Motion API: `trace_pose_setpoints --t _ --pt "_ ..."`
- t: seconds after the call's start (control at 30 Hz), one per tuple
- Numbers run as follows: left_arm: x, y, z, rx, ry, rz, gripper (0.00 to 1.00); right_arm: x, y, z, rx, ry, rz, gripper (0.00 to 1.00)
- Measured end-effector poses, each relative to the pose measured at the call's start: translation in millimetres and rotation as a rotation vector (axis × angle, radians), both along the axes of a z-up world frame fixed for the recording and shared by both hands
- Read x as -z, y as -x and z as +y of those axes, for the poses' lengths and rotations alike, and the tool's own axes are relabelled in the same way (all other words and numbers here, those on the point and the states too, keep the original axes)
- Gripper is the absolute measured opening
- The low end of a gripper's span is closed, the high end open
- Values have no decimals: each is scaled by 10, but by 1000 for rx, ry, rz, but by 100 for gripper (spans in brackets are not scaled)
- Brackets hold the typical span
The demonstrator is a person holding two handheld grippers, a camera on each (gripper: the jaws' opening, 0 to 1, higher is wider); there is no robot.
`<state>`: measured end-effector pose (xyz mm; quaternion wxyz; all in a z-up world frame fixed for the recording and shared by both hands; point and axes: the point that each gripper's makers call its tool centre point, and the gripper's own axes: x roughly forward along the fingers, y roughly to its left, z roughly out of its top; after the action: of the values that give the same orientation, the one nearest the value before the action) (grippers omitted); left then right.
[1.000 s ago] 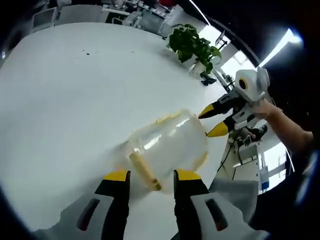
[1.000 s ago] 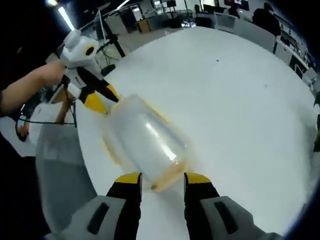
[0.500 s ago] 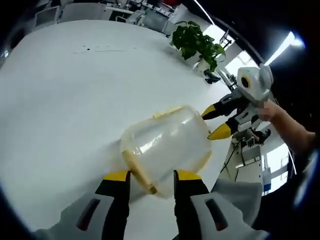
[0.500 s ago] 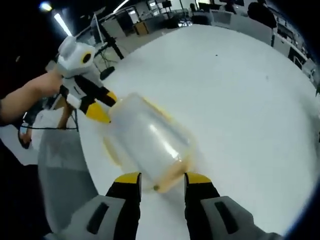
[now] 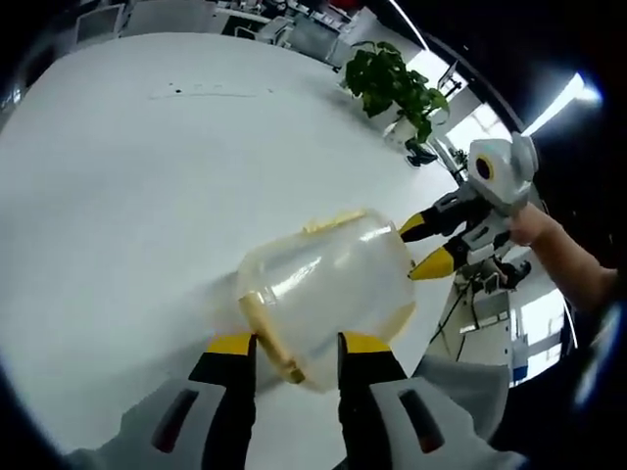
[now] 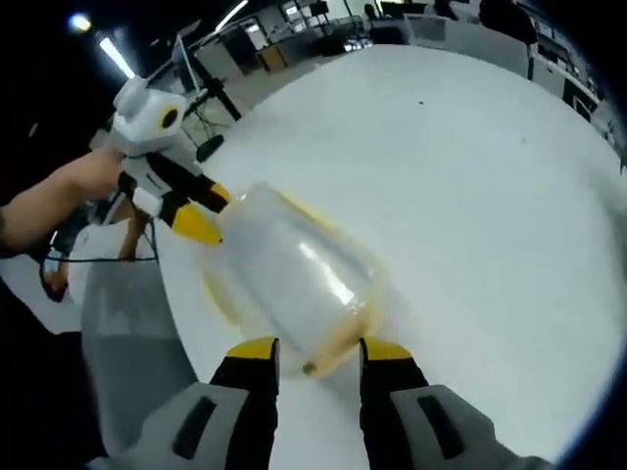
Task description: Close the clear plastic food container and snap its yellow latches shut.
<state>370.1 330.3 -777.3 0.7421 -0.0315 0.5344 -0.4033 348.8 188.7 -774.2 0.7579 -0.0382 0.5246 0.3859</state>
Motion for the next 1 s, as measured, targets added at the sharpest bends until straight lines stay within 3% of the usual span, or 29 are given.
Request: trace_pose_setpoints --t 0.33,0.37,0.4,0.43,0.63,0.9,1.0 --pt "4 -8 -8 -9 -8 8 28 -1 -5 27 16 0 -2 27" --pt "-2 7 13 -27 -7 29 27 1 171 -15 30 14 100 26" --pt "-9 10 42 -43 -17 47 27 32 74 -22 28 0 45 26" --pt "-19 10 33 -31 -21 37 27 46 85 -27 7 19 40 26" --pt "-13 0 20 -40 -17 27 27 44 35 -12 33 22 51 26" --pt "0 -31 -51 -56 -78 40 29 32 -37 28 61 31 70 26" --pt "10 -27 -33 -61 -70 44 30 35 -65 31 60 39 77 26"
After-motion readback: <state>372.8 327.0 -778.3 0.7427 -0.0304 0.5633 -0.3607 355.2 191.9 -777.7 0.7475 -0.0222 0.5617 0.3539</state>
